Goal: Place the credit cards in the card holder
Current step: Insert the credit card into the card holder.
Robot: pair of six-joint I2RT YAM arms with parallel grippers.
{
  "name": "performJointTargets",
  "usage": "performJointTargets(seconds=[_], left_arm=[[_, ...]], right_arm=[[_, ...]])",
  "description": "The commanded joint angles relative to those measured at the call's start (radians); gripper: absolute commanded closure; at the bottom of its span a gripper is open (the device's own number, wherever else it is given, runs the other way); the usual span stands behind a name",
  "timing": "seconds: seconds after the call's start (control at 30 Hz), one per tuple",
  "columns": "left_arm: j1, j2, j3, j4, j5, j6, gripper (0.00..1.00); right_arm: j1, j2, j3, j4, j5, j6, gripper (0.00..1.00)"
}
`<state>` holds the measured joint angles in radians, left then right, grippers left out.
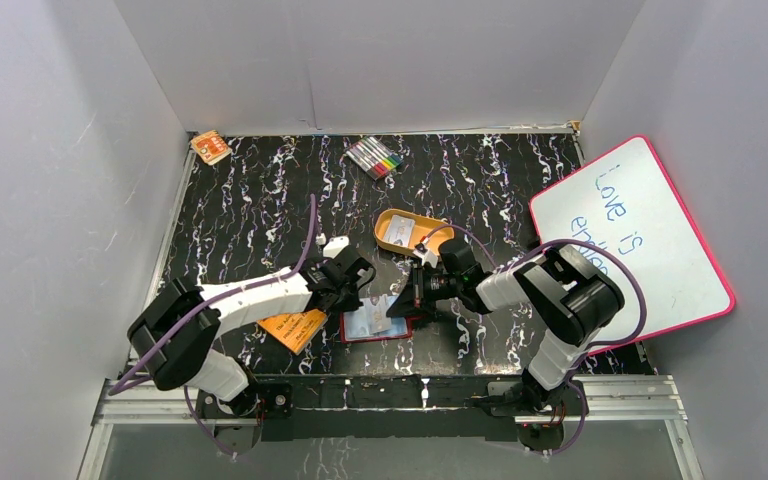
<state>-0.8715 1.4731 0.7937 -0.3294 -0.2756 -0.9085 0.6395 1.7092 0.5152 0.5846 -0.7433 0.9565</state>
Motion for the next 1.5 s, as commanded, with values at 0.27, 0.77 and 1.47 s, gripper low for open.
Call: performJointTargets(seconds=[0.27, 0.77, 1.47], left_arm=[[0.003, -0.125, 0.042, -0.155, 0.029, 0.02, 0.6], [0.003, -0.345, -0.047, -0.28, -0.049, -0.035, 0.51], [0.003, -0.199, -0.18, -0.146, 0.037, -0.038, 0.88]], right_arm=[[0.005, 0.001, 0.015, -0.031, 0.056, 0.015, 1.0], [0.012, -0.026, 0.031, -0.092, 0.092, -0.008, 1.0], [0.066, -0.005, 0.057, -0.114, 0.1, -0.026, 1.0]])
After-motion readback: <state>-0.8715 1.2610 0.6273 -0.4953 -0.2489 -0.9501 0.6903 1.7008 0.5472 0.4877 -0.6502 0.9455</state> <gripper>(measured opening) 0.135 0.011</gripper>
